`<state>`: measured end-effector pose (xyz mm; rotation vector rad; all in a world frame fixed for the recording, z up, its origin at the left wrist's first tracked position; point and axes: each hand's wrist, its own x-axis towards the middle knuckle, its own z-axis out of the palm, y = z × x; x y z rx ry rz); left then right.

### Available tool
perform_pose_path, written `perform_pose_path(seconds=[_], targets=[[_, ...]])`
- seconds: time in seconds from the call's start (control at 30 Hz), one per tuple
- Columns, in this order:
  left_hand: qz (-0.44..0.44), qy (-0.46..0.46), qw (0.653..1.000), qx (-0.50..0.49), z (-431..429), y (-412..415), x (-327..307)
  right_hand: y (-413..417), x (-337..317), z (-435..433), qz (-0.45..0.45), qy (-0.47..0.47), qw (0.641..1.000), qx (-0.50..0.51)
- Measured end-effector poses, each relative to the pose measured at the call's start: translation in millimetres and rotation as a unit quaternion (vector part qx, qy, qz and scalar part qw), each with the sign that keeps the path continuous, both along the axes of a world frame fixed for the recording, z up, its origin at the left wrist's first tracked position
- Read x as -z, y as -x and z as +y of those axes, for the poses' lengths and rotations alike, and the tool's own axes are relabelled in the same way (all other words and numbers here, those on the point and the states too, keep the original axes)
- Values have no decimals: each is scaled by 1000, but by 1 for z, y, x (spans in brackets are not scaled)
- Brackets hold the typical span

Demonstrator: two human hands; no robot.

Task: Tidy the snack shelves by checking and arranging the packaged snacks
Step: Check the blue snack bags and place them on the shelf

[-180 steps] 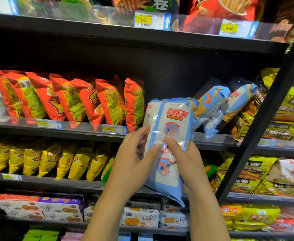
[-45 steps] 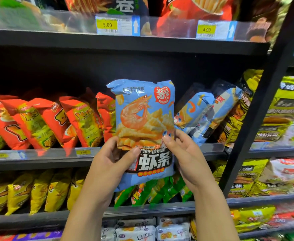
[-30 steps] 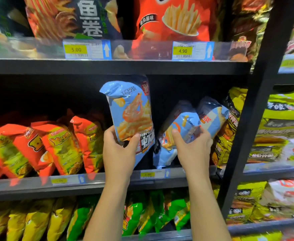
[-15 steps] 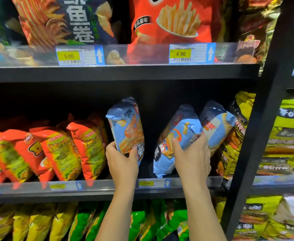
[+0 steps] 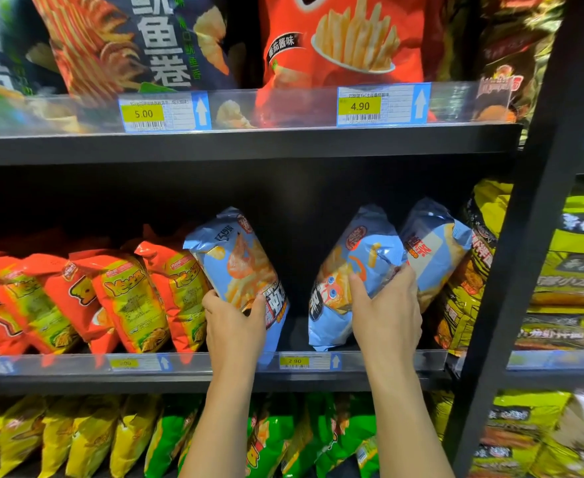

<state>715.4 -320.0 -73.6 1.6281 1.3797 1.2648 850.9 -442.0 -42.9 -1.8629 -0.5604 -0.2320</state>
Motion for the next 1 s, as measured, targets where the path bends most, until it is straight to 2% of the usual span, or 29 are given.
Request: perform_pose_path(seconds=[0.2,0.4,0.53,0.67,0.87,1.0], targets=[[-39,-22,999,25,-3,18,0,-1,-2,-2,7,-57,998,-28],[-90,-138,986,12,-28,34,-21,1,-12,-19,44,-188,975,-114],[-105,-178,976,74,-38,43,-37,1,-17,-33,72,-244,947,-198],[-66,-207,962,167,-51,52,-48,1,-18,-49,91,-261,928,-251],[20,-166,936,308,-54,53,-50,13,-14,-71,140,-255,894,-341],[-23,-55,902,428,-62,60,-45,25,-9,-76,188,-262,868,-377]])
